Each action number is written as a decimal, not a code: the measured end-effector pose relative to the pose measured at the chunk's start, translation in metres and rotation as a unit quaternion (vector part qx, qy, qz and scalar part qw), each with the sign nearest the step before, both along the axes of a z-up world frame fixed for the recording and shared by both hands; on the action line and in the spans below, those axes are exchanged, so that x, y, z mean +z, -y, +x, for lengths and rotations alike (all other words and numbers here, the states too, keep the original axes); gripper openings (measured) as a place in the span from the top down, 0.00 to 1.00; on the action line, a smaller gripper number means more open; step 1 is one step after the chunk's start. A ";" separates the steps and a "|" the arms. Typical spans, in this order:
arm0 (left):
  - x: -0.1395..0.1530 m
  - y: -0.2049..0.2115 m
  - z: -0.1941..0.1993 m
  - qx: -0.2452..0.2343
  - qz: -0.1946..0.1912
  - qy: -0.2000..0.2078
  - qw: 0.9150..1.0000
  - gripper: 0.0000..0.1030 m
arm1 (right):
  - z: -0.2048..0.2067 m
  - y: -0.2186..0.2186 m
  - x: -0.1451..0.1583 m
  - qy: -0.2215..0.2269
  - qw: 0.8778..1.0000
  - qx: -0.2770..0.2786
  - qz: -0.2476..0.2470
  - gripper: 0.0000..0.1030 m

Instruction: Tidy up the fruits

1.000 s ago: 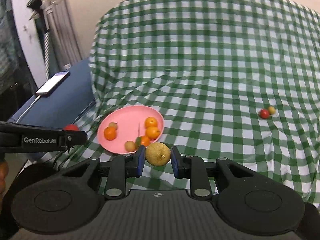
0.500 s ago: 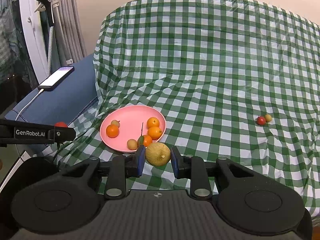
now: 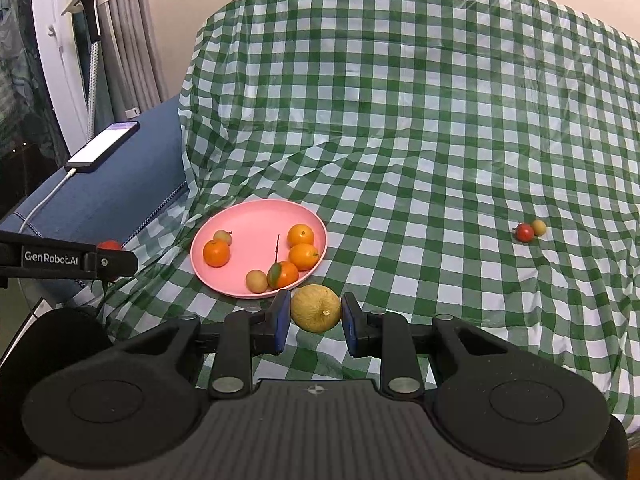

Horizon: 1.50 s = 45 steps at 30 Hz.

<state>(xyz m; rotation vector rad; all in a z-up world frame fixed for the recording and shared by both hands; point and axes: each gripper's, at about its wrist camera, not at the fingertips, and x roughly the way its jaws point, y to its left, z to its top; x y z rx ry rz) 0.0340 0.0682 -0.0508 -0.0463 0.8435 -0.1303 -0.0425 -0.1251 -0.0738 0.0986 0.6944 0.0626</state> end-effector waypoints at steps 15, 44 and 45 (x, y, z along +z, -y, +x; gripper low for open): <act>-0.025 0.000 0.067 0.014 0.000 -0.024 1.000 0.68 | 0.070 -0.024 -0.015 -0.005 1.000 0.027 -0.002 0.73; -0.095 0.016 0.170 0.011 0.034 -0.070 0.997 0.32 | 0.181 -0.044 -0.083 -0.067 0.997 0.028 0.029 0.70; -0.089 0.014 0.168 0.026 0.039 -0.053 0.997 0.13 | 0.183 -0.043 -0.081 -0.066 0.997 0.019 0.030 0.58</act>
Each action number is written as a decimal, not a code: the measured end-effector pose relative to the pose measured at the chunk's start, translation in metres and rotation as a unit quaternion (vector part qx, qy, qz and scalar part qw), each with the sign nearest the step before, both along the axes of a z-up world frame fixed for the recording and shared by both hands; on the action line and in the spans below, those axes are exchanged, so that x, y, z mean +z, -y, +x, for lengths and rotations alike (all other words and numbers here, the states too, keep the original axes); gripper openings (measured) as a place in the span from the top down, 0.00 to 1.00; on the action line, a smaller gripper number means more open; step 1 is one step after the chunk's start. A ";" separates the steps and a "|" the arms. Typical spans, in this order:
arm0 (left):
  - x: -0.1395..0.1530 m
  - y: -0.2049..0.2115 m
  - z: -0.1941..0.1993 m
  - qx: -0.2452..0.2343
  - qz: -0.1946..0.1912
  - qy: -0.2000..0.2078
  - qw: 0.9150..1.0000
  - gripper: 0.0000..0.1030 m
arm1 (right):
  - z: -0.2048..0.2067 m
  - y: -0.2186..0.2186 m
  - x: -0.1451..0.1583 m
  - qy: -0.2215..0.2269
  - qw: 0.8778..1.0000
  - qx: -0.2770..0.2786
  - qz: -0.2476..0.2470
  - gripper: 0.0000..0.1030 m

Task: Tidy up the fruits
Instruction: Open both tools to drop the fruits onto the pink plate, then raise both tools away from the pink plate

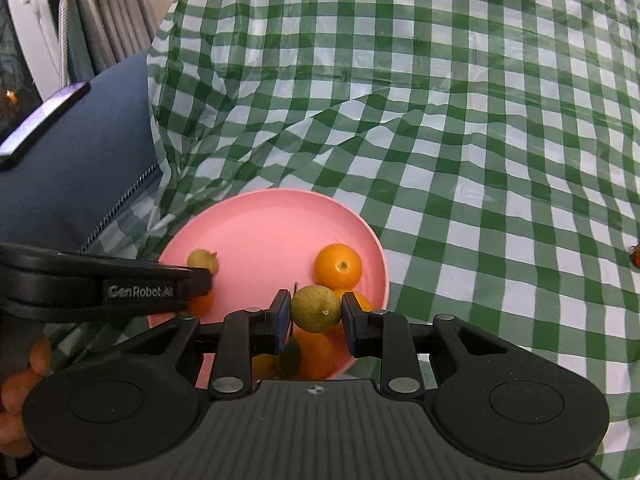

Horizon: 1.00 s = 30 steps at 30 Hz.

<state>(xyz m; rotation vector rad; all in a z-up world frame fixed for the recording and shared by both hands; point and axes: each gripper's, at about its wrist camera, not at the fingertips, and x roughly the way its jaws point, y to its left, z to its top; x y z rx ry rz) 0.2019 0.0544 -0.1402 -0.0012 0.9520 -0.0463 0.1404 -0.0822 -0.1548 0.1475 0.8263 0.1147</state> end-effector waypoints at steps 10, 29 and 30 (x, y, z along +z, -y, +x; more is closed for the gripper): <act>0.033 -0.005 -0.049 0.015 0.026 0.034 0.999 0.00 | -0.045 0.004 0.030 0.016 1.000 -0.005 -0.013 0.11; 0.090 -0.010 -0.182 0.053 0.038 0.057 0.996 0.00 | -0.174 0.001 0.106 0.121 0.991 -0.009 -0.057 0.01; 0.092 -0.009 -0.187 0.053 0.037 0.060 0.996 0.00 | -0.179 0.001 0.109 0.127 0.990 -0.009 -0.058 0.01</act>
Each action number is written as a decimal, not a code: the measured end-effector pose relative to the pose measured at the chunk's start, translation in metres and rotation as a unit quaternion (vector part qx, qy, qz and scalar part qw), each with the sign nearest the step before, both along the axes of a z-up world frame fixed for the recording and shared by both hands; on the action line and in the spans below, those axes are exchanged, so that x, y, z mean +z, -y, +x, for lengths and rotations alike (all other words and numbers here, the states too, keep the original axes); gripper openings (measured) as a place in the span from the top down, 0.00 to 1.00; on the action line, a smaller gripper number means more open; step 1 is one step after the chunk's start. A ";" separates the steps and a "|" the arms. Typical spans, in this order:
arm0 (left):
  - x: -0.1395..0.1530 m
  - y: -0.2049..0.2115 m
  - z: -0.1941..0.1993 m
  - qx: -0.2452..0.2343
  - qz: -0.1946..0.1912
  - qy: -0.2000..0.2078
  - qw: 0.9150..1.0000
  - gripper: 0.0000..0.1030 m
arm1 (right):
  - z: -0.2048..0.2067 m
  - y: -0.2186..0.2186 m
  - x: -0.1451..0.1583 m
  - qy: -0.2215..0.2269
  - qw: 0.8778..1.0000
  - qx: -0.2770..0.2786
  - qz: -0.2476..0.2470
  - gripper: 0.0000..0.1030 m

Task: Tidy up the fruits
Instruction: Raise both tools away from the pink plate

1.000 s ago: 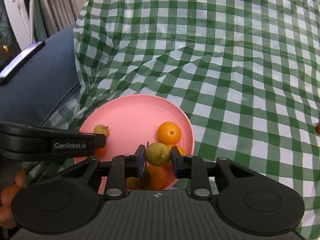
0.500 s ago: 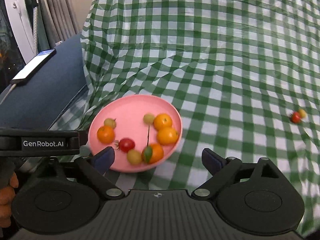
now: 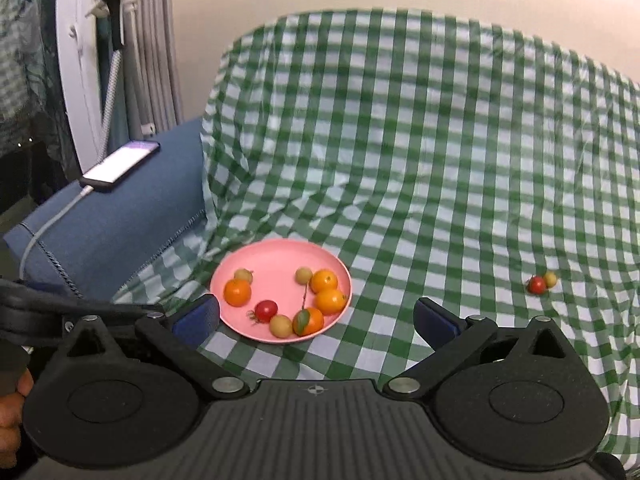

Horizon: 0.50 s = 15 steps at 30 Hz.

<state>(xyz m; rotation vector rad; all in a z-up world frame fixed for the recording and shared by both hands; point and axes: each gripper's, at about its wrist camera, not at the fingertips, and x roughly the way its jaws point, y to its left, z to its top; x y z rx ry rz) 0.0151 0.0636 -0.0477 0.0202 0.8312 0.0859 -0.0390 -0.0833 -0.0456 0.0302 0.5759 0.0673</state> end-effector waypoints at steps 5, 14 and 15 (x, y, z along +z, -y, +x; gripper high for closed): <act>0.012 0.001 -0.018 0.002 -0.006 0.016 1.000 0.00 | -0.022 0.002 0.013 0.025 1.000 -0.002 0.000 0.01; 0.026 0.003 -0.039 -0.004 -0.001 0.036 0.999 0.00 | -0.045 0.002 0.024 0.045 0.999 -0.005 0.006 0.01; 0.027 0.003 -0.041 -0.004 -0.001 0.038 0.999 0.00 | -0.046 0.002 0.025 0.046 0.999 -0.005 0.007 0.01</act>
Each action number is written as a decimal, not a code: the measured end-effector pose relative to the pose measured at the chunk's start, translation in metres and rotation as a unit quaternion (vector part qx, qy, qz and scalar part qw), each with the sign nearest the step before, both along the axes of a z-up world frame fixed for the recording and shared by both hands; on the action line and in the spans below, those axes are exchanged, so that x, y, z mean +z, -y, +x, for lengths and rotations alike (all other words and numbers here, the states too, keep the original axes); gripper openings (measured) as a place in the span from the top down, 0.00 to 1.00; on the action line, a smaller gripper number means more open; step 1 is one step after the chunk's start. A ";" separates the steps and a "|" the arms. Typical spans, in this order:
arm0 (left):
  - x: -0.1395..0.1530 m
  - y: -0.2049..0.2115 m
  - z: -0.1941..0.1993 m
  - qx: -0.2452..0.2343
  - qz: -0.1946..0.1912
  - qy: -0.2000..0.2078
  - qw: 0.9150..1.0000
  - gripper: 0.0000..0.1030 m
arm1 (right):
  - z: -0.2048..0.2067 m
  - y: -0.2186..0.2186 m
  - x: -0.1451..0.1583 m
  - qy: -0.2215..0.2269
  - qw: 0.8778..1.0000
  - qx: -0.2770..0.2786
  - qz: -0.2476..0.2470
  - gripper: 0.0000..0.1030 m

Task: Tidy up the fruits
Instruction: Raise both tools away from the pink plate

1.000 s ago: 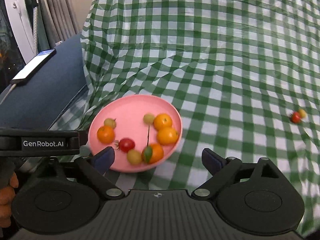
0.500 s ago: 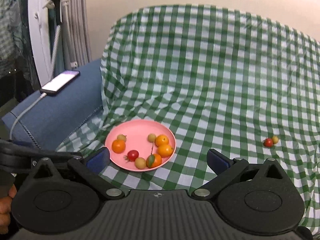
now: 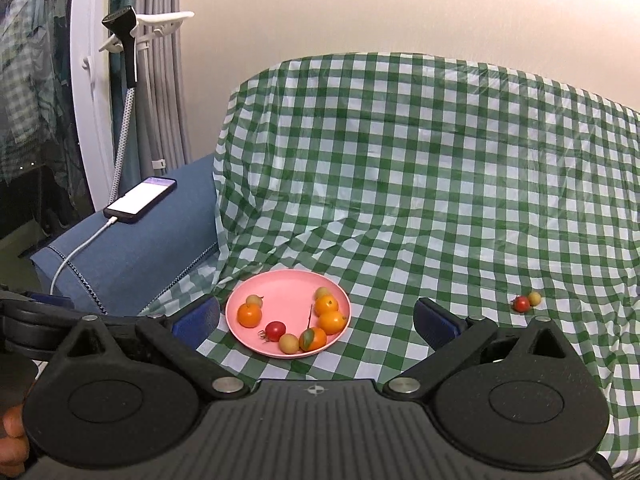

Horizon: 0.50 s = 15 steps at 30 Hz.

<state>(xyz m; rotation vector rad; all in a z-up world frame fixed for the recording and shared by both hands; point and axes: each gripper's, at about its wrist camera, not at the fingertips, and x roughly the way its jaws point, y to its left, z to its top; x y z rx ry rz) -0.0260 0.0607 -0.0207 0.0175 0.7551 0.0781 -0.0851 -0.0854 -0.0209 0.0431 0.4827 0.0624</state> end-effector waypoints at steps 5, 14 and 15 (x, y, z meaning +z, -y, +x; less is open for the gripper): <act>0.004 -0.002 -0.006 0.002 0.000 0.007 1.000 0.00 | -0.006 -0.001 0.004 0.005 1.000 0.000 0.001 0.01; 0.005 -0.002 -0.007 0.002 0.001 0.006 1.000 0.00 | -0.008 -0.002 0.004 0.005 1.000 -0.001 0.002 0.01; 0.004 -0.002 -0.007 0.002 0.001 0.006 1.000 0.00 | -0.008 -0.002 0.005 0.005 1.000 -0.001 0.002 0.01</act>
